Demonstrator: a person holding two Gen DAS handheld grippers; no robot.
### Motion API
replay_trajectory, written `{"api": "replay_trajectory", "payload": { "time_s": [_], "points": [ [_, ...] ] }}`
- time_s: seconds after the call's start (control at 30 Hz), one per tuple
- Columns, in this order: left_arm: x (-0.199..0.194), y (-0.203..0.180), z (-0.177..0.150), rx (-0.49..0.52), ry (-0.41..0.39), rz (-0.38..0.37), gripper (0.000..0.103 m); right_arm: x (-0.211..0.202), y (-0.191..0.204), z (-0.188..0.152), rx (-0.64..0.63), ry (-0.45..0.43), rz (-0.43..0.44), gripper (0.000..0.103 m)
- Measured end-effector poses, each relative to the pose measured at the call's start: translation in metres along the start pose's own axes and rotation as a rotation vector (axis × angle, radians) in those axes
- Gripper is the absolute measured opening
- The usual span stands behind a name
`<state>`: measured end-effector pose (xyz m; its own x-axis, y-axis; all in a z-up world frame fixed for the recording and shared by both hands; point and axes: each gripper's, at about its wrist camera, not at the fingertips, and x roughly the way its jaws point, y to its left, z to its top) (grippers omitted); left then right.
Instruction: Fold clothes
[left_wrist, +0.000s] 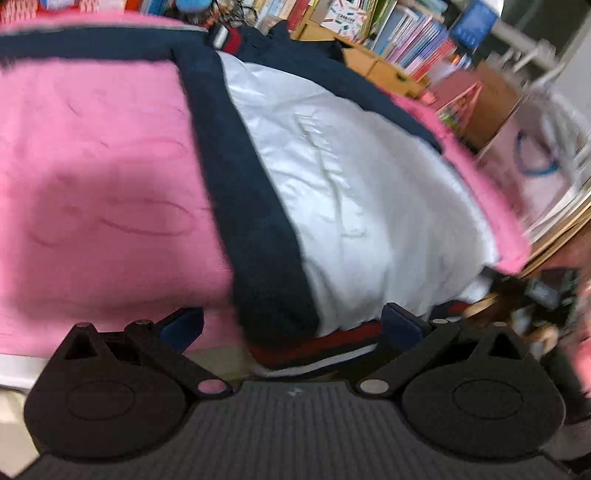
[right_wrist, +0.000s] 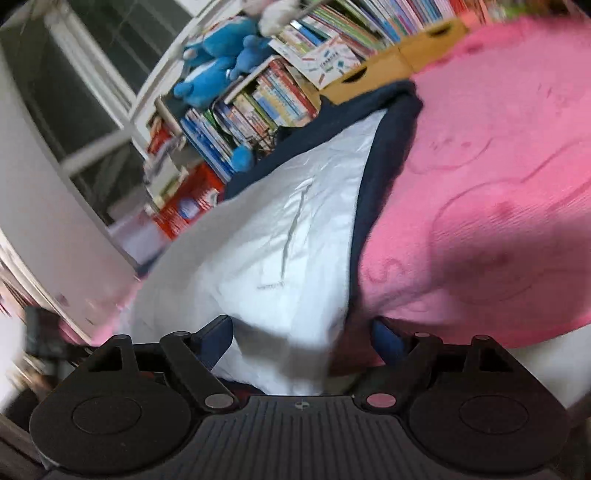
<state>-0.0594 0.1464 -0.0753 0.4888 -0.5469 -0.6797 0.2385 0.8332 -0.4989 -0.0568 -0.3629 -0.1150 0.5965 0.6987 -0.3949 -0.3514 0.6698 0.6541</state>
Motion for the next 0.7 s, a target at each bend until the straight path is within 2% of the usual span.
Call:
{"api": "replay_trajectory", "payload": {
  "time_s": [0.03, 0.1, 0.13, 0.17, 0.23, 0.27, 0.33, 0.47, 0.53, 0.57, 0.6, 0.63, 0.7],
  "points": [
    [0.004, 0.001, 0.0, -0.026, 0.01, -0.058, 0.086, -0.002, 0.002, 0.0, 0.01, 0.004, 0.023, 0.042],
    [0.005, -0.003, 0.002, -0.052, 0.038, -0.147, 0.083, -0.011, 0.008, 0.0, 0.028, 0.004, 0.061, 0.034],
    [0.001, -0.007, 0.003, -0.047, 0.05, -0.19, 0.073, -0.023, 0.014, 0.002, 0.038, -0.014, 0.087, 0.026],
    [-0.003, -0.011, 0.005, -0.042, 0.06, -0.237, 0.067, -0.039, 0.02, 0.005, 0.055, -0.051, 0.14, 0.025],
    [-0.019, -0.02, 0.009, -0.016, 0.044, -0.344, 0.067, -0.073, 0.03, 0.018, 0.081, -0.154, 0.218, 0.026],
    [-0.027, -0.025, 0.012, 0.002, 0.027, -0.387, 0.068, -0.085, 0.034, 0.024, 0.072, -0.194, 0.226, 0.028],
    [-0.038, -0.032, 0.018, 0.035, -0.015, -0.415, 0.071, -0.095, 0.044, 0.034, 0.003, -0.236, 0.158, 0.033],
    [-0.031, -0.039, 0.023, 0.025, -0.001, -0.396, 0.073, -0.067, 0.04, 0.03, 0.022, -0.152, 0.055, 0.04],
    [-0.024, -0.043, 0.023, 0.009, 0.019, -0.384, 0.073, -0.047, 0.043, 0.02, 0.015, -0.1, -0.003, 0.049],
    [-0.021, -0.043, 0.027, 0.0, 0.022, -0.385, 0.073, -0.042, 0.052, 0.014, -0.029, -0.1, -0.033, 0.053],
    [-0.02, -0.044, 0.033, -0.012, 0.021, -0.392, 0.073, -0.038, 0.065, 0.008, -0.092, -0.109, -0.061, 0.068],
    [-0.018, -0.044, 0.039, -0.024, 0.021, -0.4, 0.073, -0.035, 0.079, 0.002, -0.155, -0.118, -0.089, 0.087],
    [-0.017, -0.045, 0.052, -0.033, 0.012, -0.409, 0.073, -0.022, 0.117, -0.014, -0.342, -0.119, -0.115, 0.103]
  ]
}}
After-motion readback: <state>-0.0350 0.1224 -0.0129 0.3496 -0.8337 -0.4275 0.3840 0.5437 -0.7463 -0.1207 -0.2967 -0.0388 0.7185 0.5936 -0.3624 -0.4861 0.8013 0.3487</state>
